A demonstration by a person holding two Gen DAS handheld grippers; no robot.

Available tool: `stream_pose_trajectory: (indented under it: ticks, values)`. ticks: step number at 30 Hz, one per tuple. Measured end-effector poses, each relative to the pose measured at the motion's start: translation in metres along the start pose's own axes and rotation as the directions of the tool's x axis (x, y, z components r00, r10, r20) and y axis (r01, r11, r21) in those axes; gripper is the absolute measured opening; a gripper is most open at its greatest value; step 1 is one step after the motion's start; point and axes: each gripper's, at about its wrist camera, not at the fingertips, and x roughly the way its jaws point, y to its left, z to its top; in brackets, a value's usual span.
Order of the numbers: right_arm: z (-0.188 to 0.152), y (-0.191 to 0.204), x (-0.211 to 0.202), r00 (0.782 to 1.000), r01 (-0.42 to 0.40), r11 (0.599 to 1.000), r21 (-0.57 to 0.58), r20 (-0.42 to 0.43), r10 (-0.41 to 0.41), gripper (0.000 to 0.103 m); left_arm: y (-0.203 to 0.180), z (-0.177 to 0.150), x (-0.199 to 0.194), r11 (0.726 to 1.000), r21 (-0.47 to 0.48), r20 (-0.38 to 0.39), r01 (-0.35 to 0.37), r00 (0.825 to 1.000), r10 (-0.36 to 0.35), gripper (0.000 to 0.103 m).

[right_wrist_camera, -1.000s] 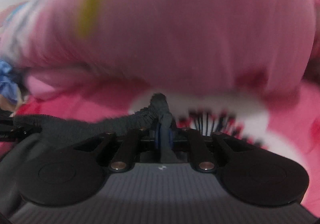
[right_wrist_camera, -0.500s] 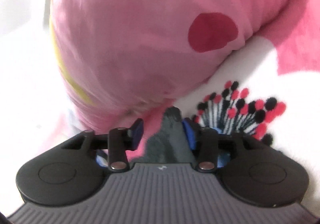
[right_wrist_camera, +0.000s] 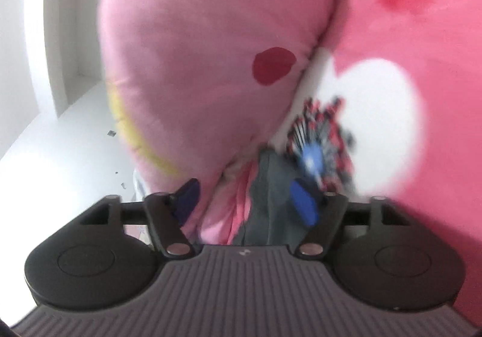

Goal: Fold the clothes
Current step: 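Lower the trousers onto the bed with both grippers and open them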

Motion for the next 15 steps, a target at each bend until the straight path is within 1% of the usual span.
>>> stream_pose_trajectory:
  ticks: [1,2,3,5,8,9,10,13,15]
  values:
    - [-0.014,0.006,-0.024,1.0,-0.018,1.0,0.023,0.001,0.018,0.076,-0.01,-0.003,-0.03,1.0,0.016,0.016,-0.002,1.0,0.002,0.067]
    - [-0.029,0.012,-0.047,0.999,-0.042,0.998,0.049,0.001,0.042,0.076,-0.022,-0.007,-0.059,0.999,0.042,0.025,-0.016,1.0,0.015,0.067]
    - [-0.043,0.022,-0.074,0.998,-0.066,0.996,0.053,-0.003,0.067,0.076,-0.034,-0.012,-0.087,0.997,0.071,0.035,-0.035,0.999,0.033,0.067]
    - [-0.073,0.045,-0.129,0.993,-0.115,0.992,0.052,-0.014,0.116,0.077,-0.06,-0.025,-0.147,0.988,0.139,0.074,-0.066,0.996,0.056,0.07]
    - [-0.093,0.088,-0.227,0.993,-0.117,0.993,-0.028,0.008,0.117,0.079,-0.103,-0.044,-0.238,0.967,0.223,0.149,-0.127,0.984,0.095,0.073]
    - [-0.1,0.103,-0.257,0.993,-0.117,0.992,-0.048,0.02,0.118,0.079,-0.116,-0.051,-0.262,0.958,0.24,0.178,-0.156,0.977,0.115,0.074]
    - [-0.111,0.117,-0.277,0.991,-0.126,0.99,-0.069,0.03,0.129,0.079,-0.13,-0.056,-0.28,0.945,0.266,0.199,-0.188,0.97,0.137,0.074]
    - [-0.146,0.159,-0.328,0.983,-0.161,0.975,-0.155,0.059,0.172,0.079,-0.169,-0.075,-0.345,0.893,0.341,0.274,-0.294,0.94,0.205,0.077]
    - [-0.151,0.175,-0.342,0.981,-0.168,0.962,-0.214,0.064,0.186,0.079,-0.187,-0.086,-0.379,0.866,0.36,0.324,-0.347,0.917,0.233,0.078]
